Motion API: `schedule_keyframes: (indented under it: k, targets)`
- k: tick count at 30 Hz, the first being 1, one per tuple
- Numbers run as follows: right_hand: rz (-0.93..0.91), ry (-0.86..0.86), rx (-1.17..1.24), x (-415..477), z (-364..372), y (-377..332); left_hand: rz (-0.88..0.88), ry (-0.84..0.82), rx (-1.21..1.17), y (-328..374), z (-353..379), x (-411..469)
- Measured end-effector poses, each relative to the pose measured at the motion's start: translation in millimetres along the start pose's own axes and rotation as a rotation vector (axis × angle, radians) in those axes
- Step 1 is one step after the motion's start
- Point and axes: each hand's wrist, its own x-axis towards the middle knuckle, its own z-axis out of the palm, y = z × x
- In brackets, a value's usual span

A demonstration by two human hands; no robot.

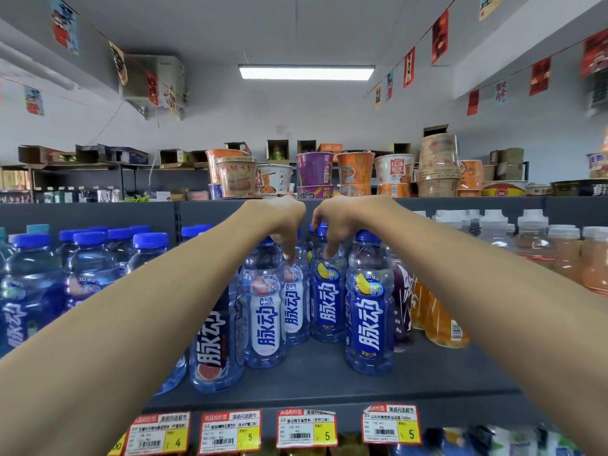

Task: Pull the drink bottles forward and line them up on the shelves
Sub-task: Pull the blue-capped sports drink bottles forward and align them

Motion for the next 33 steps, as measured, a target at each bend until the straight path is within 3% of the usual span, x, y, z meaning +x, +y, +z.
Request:
schedule_keyframes:
  k: [13,21,26,31,33]
  targets:
    - [0.013,-0.03,-0.137,-7.2,-2.5,-10.9,-0.034,0.052,0.003,2.5,7.6,-7.9]
    - [0.009,-0.027,-0.142,-25.0,-6.9,-10.0,-0.03,-0.011,-0.045,-1.7,1.0,-23.5]
    - [-0.019,0.132,-0.102,-53.5,1.0,-4.6,-0.081,0.065,-0.089,4.4,10.4,-44.6]
    - [0.018,0.419,-0.153,-79.3,34.9,0.9,-0.133,0.211,-0.024,20.0,30.7,-67.7]
    - [0.031,0.51,-0.056,-84.9,46.3,4.5,-0.125,0.275,-0.026,24.0,37.5,-73.1]
